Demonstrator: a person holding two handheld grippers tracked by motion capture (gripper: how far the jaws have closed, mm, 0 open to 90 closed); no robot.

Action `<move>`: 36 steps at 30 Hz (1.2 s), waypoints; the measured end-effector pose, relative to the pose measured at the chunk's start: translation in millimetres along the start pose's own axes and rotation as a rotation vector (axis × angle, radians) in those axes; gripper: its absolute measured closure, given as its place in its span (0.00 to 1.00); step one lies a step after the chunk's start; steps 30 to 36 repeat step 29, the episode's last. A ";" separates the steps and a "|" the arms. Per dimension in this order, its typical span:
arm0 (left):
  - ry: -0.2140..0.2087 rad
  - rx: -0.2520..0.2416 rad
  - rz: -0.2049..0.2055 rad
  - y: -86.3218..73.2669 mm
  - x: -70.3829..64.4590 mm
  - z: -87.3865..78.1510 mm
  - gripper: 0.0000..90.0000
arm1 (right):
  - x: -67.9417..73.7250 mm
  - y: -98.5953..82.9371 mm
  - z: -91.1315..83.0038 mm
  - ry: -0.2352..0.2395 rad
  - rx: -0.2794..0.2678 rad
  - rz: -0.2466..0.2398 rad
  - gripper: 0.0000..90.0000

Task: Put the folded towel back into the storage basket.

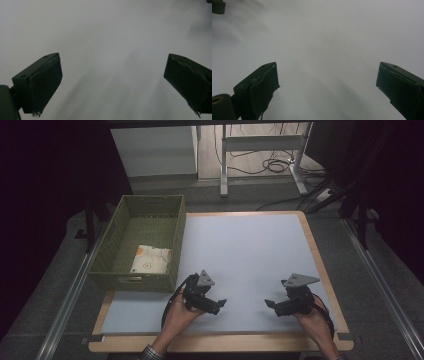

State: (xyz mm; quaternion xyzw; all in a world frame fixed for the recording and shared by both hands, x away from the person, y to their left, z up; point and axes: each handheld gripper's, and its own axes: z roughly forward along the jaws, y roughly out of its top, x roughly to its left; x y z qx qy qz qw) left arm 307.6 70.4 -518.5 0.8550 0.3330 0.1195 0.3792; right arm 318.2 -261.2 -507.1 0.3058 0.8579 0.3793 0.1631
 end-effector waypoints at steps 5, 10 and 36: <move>0.021 0.003 0.007 -10.6 -4.2 -1.5 0.02 | 4.0 -8.8 4.7 0.007 0.011 -0.009 0.05; 0.022 0.008 -0.004 -21.6 -5.5 -1.4 0.02 | 7.2 -15.7 10.2 0.015 0.026 -0.003 0.05; 0.033 0.041 -0.014 -36.0 -2.3 4.2 0.01 | 12.3 -19.5 17.5 0.004 0.068 -0.009 0.04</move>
